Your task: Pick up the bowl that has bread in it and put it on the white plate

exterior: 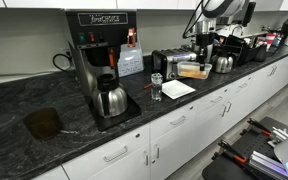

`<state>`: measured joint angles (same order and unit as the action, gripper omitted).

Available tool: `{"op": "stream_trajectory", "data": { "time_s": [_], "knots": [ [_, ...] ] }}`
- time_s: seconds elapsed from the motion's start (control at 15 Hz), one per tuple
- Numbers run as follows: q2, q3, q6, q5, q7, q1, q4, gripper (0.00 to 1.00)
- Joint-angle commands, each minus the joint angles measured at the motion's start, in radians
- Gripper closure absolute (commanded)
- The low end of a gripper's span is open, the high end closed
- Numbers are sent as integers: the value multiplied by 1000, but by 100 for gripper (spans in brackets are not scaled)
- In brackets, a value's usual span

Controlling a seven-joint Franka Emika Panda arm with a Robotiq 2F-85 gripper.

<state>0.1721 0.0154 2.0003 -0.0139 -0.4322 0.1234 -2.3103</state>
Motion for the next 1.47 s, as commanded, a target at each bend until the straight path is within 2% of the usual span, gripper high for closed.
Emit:
{"op": "stream_trajectory", "data": {
  "time_s": [0.0,0.6,0.93,1.4],
  "knots": [
    [-12,-16,-16,-4,-24,-10,13,98],
    [-152,-79,26,79,-174,4,116,98],
    [-227,-92,114,56,-273,0,153,98],
    [-284,-119,150,42,-284,-7,138,98]
  ]
}}
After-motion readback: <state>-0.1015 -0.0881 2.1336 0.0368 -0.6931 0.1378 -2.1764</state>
